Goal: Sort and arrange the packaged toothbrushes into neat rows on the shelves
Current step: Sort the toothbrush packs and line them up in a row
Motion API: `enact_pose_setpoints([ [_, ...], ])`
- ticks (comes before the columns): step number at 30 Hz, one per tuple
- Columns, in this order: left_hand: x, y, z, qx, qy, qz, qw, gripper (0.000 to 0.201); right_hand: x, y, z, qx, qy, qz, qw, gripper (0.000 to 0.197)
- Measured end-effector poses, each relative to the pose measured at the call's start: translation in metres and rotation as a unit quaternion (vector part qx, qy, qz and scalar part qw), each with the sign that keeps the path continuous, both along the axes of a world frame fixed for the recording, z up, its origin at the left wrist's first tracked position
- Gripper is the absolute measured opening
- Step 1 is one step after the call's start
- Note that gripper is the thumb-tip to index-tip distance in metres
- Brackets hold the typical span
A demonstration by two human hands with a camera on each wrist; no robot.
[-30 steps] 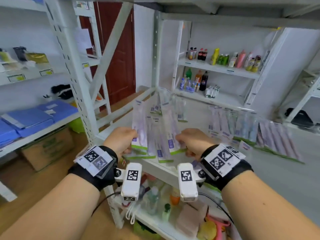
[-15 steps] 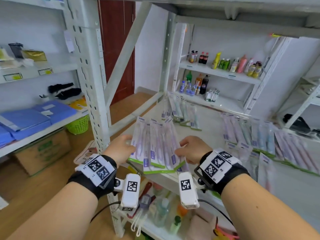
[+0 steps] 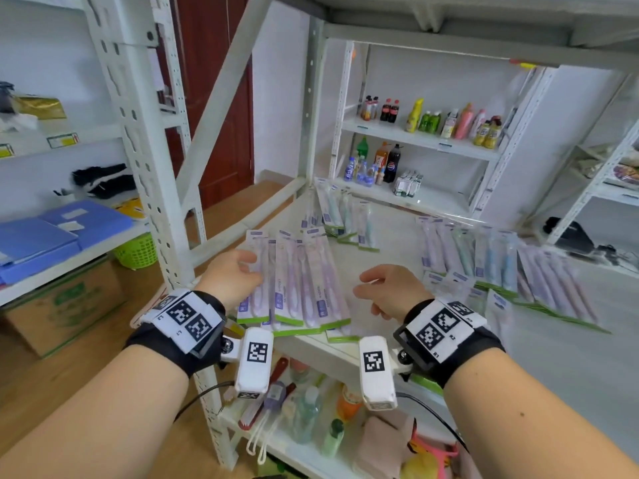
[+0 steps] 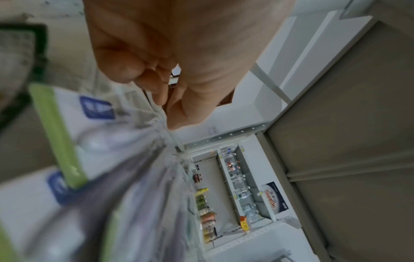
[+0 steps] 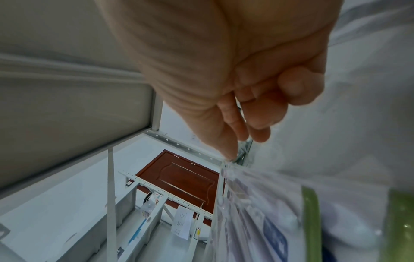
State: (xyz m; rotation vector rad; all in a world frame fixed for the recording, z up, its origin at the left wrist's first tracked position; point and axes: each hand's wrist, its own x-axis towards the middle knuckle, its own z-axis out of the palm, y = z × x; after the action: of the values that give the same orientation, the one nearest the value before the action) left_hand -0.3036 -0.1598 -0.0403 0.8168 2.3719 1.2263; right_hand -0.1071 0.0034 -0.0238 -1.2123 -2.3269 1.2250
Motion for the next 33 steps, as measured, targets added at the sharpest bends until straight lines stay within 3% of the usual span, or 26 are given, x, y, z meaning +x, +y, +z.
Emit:
enact_pose_setpoints([
  [6,0.065,0.048,0.022,0.064,0.001,-0.104,0.993,0.026,0.057,0.017,0.0,0.009,0.041,-0.052,0.998,0.022],
  [10,0.122,0.083,0.021,0.026,0.007,-0.193,0.981,0.025,0.114,0.037,-0.002,0.016,0.043,-0.125,0.991,0.019],
  [14,0.167,0.109,0.009,-0.049,0.028,-0.237,0.97,0.039,0.163,0.044,-0.008,-0.008,0.029,-0.174,0.984,0.022],
  [19,0.188,0.118,-0.006,-0.11,0.027,-0.248,0.962,0.061,0.193,0.039,-0.015,0.007,-0.05,-0.179,0.983,0.028],
  [26,0.19,0.115,-0.018,-0.087,0.017,-0.247,0.965,0.027,0.193,0.03,-0.019,0.015,-0.156,-0.148,0.977,0.073],
  [30,0.186,0.111,-0.019,-0.055,0.005,-0.221,0.974,0.019,0.195,0.031,-0.02,0.016,-0.156,-0.144,0.977,0.076],
  [33,0.178,0.107,-0.02,0.028,-0.104,-0.162,0.981,0.023,0.197,0.032,-0.02,0.015,-0.155,-0.144,0.977,0.077],
])
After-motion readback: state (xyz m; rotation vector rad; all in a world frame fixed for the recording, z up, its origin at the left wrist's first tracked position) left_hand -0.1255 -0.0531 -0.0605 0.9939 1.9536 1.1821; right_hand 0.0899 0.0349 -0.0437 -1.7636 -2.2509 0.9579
